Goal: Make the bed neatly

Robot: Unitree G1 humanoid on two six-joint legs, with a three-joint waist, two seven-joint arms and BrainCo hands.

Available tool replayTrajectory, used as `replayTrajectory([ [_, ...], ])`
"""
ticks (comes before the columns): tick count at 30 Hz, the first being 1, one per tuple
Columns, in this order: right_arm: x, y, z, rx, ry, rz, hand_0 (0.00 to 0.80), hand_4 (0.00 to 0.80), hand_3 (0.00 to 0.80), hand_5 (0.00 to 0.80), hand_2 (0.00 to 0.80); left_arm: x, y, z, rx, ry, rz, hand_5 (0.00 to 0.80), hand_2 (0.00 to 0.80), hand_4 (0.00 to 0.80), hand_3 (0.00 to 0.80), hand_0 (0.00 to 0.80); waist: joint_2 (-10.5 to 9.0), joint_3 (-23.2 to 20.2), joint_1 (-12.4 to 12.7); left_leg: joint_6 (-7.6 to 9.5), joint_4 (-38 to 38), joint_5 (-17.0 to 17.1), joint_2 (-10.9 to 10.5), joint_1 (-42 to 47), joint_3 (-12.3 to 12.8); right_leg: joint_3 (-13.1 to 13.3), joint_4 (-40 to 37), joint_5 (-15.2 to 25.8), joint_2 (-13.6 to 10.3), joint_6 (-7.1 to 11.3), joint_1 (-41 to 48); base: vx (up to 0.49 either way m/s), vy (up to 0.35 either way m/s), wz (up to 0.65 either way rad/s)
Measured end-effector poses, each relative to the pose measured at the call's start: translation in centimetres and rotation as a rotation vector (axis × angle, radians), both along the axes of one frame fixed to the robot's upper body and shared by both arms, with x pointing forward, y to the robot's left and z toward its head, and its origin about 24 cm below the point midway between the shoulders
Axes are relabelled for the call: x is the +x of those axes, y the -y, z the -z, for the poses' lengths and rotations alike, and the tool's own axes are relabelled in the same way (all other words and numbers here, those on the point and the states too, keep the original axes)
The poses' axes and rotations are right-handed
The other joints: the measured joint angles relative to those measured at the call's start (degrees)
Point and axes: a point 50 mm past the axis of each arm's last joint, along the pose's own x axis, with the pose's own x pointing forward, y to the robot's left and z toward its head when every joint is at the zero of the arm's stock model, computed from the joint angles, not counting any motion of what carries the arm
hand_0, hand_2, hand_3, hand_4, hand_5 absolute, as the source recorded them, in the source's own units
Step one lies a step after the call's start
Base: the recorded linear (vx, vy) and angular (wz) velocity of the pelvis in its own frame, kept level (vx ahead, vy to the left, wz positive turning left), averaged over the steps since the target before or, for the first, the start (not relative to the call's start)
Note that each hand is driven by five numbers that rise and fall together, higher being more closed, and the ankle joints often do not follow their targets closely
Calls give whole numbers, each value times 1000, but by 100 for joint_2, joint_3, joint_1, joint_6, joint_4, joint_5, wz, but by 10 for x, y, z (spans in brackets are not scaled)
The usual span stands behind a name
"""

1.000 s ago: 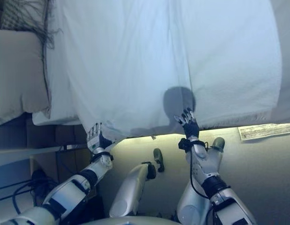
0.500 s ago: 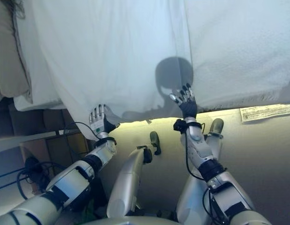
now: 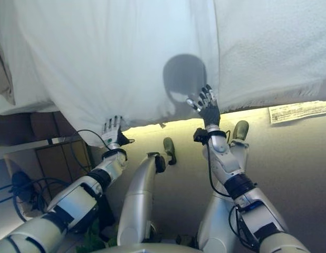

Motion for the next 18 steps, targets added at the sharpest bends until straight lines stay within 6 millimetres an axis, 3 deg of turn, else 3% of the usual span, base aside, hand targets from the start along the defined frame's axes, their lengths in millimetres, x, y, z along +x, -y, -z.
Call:
replayTrajectory([
  [7,0,2,-1,4,22,-56,0,0,0,0,0,1,-4,6,4,-156,62,0,0,0,0,0,-110,70,2,1,66,-31,134,-102,-26,-69,-256,166,163,-1,15,-23,-88,-15],
  [11,-1,0,-2,12,33,-84,0,0,0,0,0,-7,-6,22,-1,-304,57,0,0,0,0,0,-209,123,0,-8,-26,-37,192,-94,-93,-174,-624,362,266,-16,149,10,-97,-20],
  [18,-5,-3,5,50,32,-115,0,0,0,0,0,-16,-9,35,-5,-467,35,0,0,0,0,0,-347,163,2,75,-486,54,102,341,-151,-400,-1376,670,236,47,791,-7,-59,-4],
])
